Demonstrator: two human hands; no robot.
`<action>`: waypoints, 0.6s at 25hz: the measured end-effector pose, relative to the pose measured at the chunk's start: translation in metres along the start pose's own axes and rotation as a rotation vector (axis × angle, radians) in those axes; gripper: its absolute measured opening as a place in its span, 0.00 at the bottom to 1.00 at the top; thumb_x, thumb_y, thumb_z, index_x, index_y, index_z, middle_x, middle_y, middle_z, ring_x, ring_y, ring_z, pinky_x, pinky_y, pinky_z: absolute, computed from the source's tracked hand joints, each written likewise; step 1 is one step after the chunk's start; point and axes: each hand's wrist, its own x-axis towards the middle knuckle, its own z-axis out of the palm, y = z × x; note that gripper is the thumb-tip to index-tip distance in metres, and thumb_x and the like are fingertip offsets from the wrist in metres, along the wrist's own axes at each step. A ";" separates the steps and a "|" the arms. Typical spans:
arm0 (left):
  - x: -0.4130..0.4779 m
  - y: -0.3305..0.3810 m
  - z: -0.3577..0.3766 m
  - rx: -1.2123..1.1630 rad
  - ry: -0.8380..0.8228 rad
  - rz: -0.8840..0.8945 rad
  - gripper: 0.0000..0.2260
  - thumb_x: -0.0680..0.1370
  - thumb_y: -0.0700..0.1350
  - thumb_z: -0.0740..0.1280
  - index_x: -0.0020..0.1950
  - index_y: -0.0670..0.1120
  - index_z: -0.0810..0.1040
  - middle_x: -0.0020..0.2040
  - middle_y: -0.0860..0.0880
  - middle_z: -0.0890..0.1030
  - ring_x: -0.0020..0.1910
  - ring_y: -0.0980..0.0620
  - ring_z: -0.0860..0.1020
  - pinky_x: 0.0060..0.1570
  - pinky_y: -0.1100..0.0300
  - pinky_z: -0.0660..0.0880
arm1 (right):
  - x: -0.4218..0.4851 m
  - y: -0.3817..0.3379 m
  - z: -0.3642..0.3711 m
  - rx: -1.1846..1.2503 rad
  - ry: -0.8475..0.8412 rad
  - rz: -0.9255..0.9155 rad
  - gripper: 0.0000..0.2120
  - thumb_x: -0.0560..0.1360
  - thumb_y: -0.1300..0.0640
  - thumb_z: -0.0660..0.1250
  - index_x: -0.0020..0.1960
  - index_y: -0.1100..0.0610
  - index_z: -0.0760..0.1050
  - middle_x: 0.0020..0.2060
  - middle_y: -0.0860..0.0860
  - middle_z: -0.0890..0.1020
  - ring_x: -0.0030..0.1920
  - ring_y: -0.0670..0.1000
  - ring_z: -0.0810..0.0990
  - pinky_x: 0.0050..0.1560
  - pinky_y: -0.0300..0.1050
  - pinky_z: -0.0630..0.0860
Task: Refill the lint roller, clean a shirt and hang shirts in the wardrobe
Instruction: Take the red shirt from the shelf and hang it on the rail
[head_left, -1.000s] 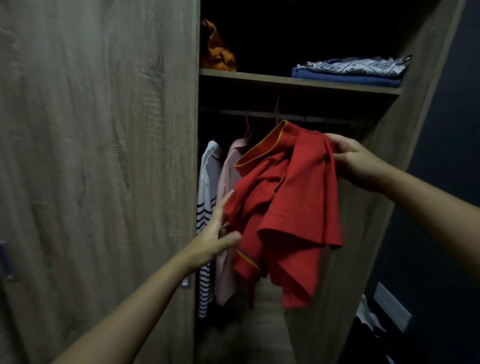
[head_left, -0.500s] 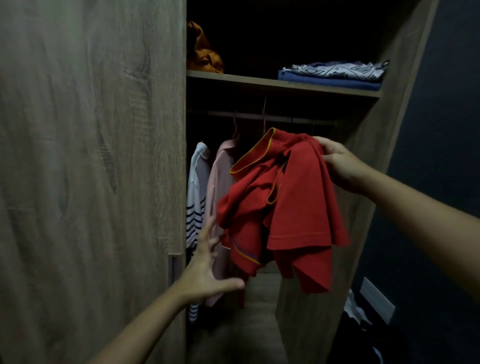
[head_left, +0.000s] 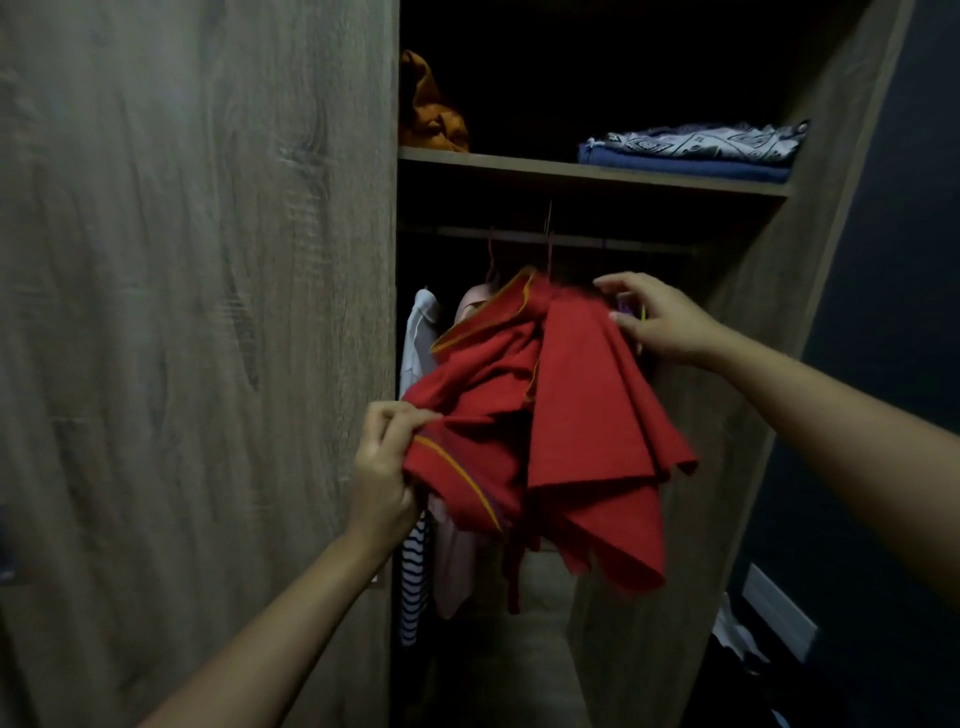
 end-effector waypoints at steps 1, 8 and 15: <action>0.012 0.010 -0.002 0.013 -0.001 -0.011 0.10 0.69 0.43 0.61 0.49 0.51 0.75 0.47 0.55 0.76 0.45 0.63 0.76 0.46 0.70 0.71 | 0.001 0.000 0.002 -0.145 -0.002 -0.028 0.22 0.74 0.64 0.65 0.68 0.59 0.67 0.63 0.59 0.73 0.62 0.54 0.73 0.62 0.40 0.65; 0.058 0.049 0.042 0.104 -0.102 -0.153 0.15 0.65 0.32 0.65 0.33 0.52 0.65 0.28 0.57 0.69 0.29 0.63 0.72 0.30 0.72 0.63 | -0.014 -0.015 0.025 -0.327 -0.103 -0.282 0.16 0.77 0.50 0.60 0.60 0.57 0.73 0.55 0.57 0.78 0.58 0.54 0.76 0.60 0.43 0.68; 0.081 0.061 0.055 0.081 -0.091 -0.274 0.08 0.67 0.34 0.65 0.38 0.46 0.71 0.30 0.55 0.74 0.29 0.61 0.72 0.32 0.70 0.67 | -0.062 -0.040 0.057 0.041 -0.210 -0.256 0.23 0.72 0.35 0.55 0.47 0.56 0.70 0.41 0.53 0.78 0.41 0.49 0.77 0.44 0.46 0.72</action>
